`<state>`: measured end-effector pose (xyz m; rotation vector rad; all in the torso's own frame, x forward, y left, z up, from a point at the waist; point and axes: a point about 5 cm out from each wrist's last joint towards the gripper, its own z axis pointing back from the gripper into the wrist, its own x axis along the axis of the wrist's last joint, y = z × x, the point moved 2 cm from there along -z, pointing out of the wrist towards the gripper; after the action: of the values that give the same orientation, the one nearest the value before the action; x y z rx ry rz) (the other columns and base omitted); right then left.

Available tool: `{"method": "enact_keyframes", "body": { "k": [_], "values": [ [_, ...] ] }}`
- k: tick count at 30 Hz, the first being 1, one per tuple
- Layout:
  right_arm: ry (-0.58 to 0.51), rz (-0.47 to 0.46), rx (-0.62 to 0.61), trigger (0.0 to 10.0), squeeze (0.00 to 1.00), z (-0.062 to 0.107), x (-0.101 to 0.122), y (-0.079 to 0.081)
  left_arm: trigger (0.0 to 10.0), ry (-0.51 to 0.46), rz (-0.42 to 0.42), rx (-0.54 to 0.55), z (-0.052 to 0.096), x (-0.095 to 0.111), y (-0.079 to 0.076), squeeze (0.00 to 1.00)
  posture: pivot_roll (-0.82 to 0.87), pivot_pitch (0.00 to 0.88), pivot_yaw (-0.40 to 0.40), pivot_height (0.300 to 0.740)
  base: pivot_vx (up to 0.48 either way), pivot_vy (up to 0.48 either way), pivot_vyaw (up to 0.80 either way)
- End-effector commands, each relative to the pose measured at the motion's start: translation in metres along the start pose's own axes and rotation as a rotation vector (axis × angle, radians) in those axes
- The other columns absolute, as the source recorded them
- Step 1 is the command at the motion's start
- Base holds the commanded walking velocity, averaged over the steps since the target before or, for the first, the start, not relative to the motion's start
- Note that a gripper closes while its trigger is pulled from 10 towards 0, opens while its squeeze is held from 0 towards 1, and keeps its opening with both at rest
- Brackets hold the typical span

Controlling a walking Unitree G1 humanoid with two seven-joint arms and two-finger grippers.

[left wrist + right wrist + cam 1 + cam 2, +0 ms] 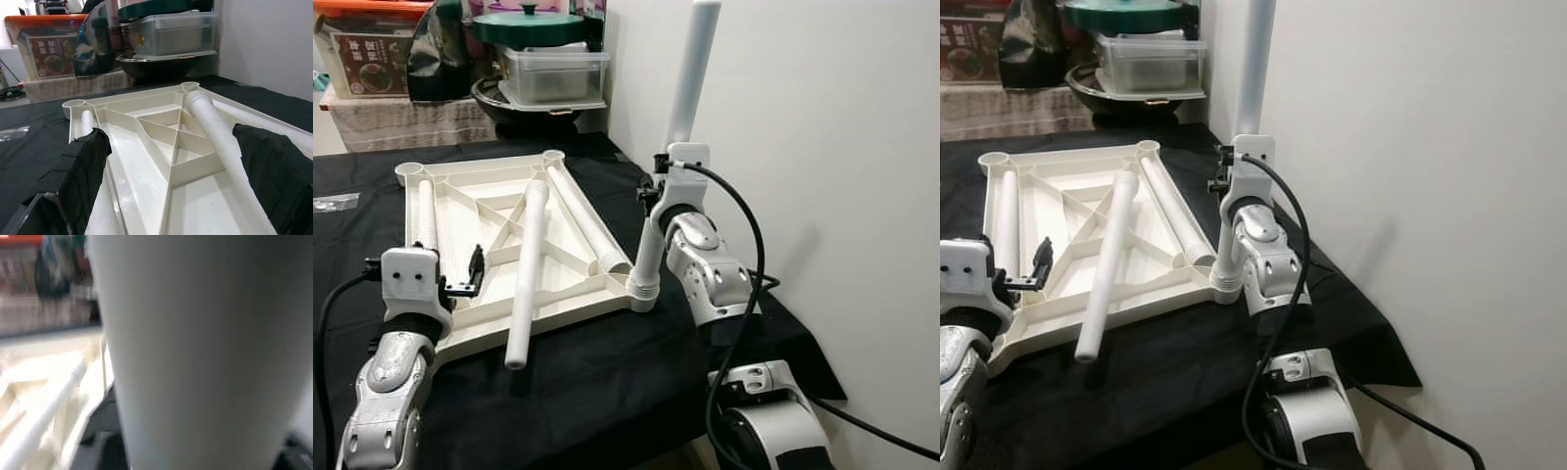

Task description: Building children table

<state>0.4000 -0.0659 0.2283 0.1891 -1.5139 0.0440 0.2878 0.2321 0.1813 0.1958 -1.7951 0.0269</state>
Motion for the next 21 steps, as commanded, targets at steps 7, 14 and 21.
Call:
{"method": "enact_keyframes", "body": {
  "k": [7,14,21],
  "values": [
    [-0.084,-0.004,0.298,10.0,0.0,0.008,0.017,0.0,10.0,0.012,0.0,-0.007,-0.001,-0.005,-0.004,0.0,0.08,0.0,-0.103,0.74,0.0,0.0,0.0],
    [-0.143,0.069,0.901,10.0,0.0,0.04,0.013,0.011,10.0,0.014,0.007,-0.024,-0.001,-0.006,-0.009,0.0,0.09,0.0,-0.109,0.74,0.0,0.0,0.0],
    [-0.114,0.126,1.037,5.2,0.0,0.041,0.004,0.017,10.0,0.016,0.003,-0.019,0.001,-0.006,-0.007,0.0,0.11,0.0,-0.123,0.74,0.0,0.0,0.0]
  ]
}}
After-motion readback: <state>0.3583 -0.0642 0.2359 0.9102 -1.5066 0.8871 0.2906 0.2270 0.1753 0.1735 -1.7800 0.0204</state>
